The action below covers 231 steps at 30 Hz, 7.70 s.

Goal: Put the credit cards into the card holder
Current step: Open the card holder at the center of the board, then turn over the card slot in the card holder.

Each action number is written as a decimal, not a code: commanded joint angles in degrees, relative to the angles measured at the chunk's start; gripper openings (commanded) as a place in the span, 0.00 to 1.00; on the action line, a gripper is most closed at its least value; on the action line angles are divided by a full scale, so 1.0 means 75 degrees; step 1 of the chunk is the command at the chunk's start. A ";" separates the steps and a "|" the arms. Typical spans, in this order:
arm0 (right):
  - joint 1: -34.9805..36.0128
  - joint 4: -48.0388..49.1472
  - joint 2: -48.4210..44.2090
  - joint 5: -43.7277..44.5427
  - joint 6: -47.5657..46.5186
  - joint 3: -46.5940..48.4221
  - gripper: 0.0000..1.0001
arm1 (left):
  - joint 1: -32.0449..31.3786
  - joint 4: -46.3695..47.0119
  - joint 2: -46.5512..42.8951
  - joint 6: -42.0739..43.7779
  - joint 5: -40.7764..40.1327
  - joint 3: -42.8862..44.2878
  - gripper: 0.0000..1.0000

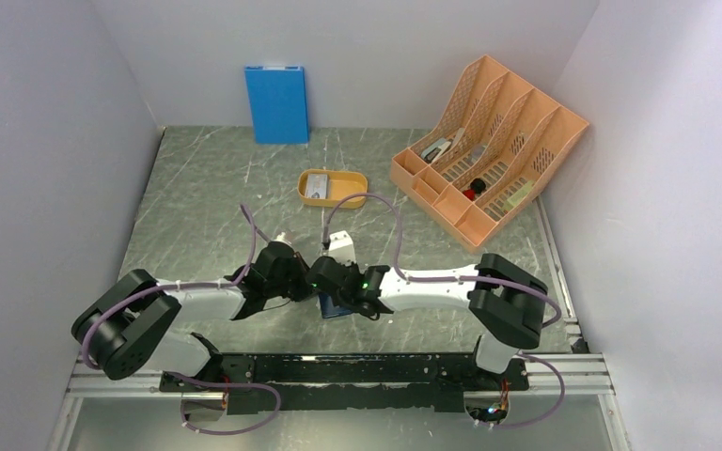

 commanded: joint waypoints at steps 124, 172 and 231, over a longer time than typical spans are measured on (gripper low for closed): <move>-0.1402 0.4210 -0.1392 -0.3658 0.1473 -0.3793 0.34 | -0.0883 -0.2898 -0.1885 0.1750 -0.0294 0.0778 0.22; -0.1717 0.4310 -0.1887 -0.3933 0.1219 -0.4237 0.30 | -0.0883 -0.2927 -0.1713 0.2771 0.0229 0.1114 0.05; -0.1377 0.2022 -0.2479 -0.2646 0.1438 -0.3555 0.35 | -0.0957 -0.3852 -0.2326 0.1897 -0.0697 0.0919 0.05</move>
